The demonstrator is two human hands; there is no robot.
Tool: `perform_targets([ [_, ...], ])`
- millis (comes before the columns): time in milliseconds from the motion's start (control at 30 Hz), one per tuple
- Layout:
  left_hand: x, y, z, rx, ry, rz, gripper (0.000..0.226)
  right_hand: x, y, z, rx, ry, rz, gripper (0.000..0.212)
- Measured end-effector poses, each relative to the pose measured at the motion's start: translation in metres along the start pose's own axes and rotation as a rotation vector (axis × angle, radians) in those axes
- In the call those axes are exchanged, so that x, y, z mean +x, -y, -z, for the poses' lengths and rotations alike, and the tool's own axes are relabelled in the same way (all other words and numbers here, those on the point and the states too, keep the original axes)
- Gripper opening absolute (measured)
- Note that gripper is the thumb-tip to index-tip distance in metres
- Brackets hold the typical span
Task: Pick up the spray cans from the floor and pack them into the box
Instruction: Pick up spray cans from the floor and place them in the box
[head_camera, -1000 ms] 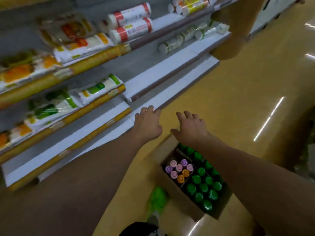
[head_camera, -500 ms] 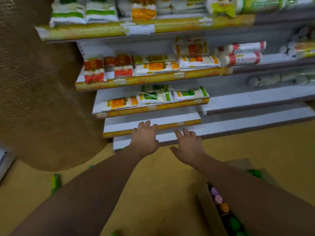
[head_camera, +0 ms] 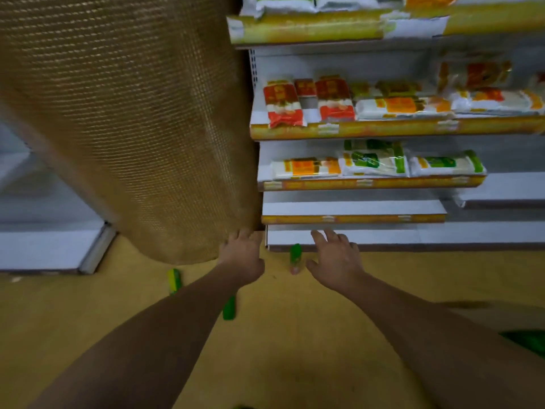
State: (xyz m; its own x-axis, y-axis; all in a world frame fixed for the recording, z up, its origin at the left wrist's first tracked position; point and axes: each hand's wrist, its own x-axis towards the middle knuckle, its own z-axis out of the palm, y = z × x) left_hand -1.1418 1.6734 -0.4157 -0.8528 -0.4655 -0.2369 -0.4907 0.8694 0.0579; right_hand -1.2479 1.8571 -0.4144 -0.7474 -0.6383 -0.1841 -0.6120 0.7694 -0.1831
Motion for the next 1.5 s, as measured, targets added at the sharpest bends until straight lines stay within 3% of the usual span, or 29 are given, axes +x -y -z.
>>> perform_targets([
  [200,0.012,0.125,-0.009,-0.029,0.011,0.025,0.063,0.041,0.108,-0.030,-0.026,0.040,0.060,0.068],
  [333,0.012,0.196,-0.033,-0.079,0.060,0.091,0.062,0.066,0.171,-0.069,-0.060,0.172,0.066,0.072],
  [700,0.042,0.352,-0.107,-0.230,0.206,0.315,0.063,0.154,0.306,-0.171,-0.119,0.371,0.180,0.070],
  [1167,0.197,0.471,-0.249,-0.405,0.338,0.374,0.061,0.312,0.391,-0.369,0.037,0.570,-0.048,0.059],
  [1500,0.223,0.504,-0.417,-0.427,0.434,0.417,0.068,0.314,0.376,-0.541,0.030,0.610,-0.206,0.051],
])
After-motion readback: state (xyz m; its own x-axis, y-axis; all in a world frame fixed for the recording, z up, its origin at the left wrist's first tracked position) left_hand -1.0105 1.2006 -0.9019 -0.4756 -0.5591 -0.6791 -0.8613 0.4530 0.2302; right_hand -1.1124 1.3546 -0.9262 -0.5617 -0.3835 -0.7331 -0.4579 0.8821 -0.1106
